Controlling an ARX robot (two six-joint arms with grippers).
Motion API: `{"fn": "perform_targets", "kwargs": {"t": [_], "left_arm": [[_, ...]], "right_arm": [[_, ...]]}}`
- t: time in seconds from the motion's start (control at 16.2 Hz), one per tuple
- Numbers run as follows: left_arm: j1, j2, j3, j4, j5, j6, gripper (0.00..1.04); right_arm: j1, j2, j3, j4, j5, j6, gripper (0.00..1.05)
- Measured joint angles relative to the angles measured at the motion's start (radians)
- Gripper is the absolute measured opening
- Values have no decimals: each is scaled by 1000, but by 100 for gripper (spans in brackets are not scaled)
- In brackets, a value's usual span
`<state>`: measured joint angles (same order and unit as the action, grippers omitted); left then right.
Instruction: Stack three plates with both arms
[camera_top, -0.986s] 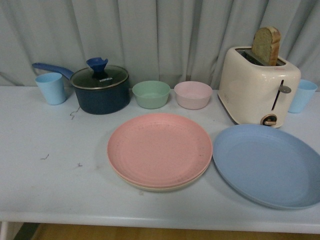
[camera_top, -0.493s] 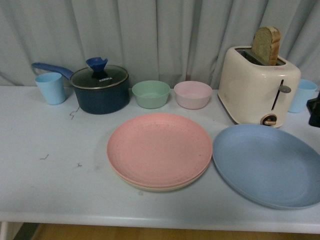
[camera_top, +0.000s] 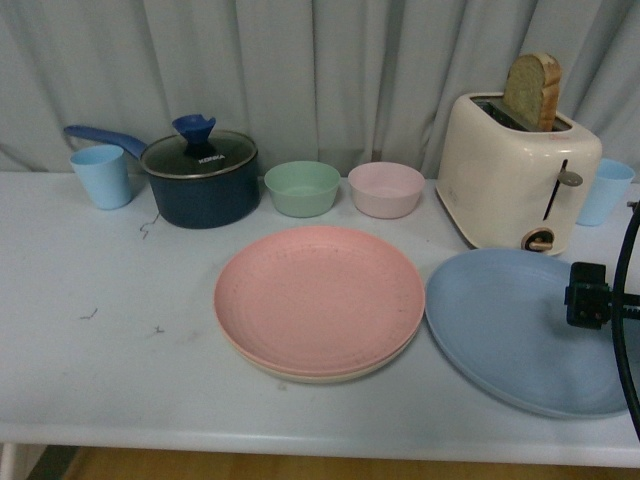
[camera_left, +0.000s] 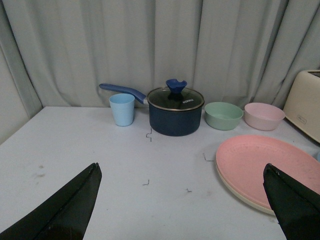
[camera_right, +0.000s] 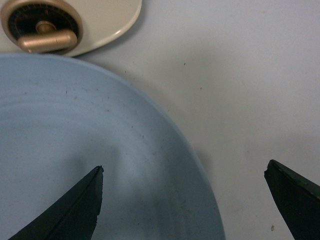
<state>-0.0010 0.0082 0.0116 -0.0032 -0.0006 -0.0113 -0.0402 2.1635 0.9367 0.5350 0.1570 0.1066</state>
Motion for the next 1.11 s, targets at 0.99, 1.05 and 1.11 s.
{"fn": "perform_targets", "kwargs": {"t": [0.99, 1.05, 1.11], "left_arm": [[0, 0, 0, 0, 0, 0, 98], [0, 0, 0, 0, 0, 0, 98], [0, 0, 0, 0, 0, 0, 98]], "right_arm": [[-167, -272, -219, 2, -262, 19, 3], [-169, -361, -269, 19, -303, 47, 3], [-155, -445, -297, 22, -333, 77, 3]]}}
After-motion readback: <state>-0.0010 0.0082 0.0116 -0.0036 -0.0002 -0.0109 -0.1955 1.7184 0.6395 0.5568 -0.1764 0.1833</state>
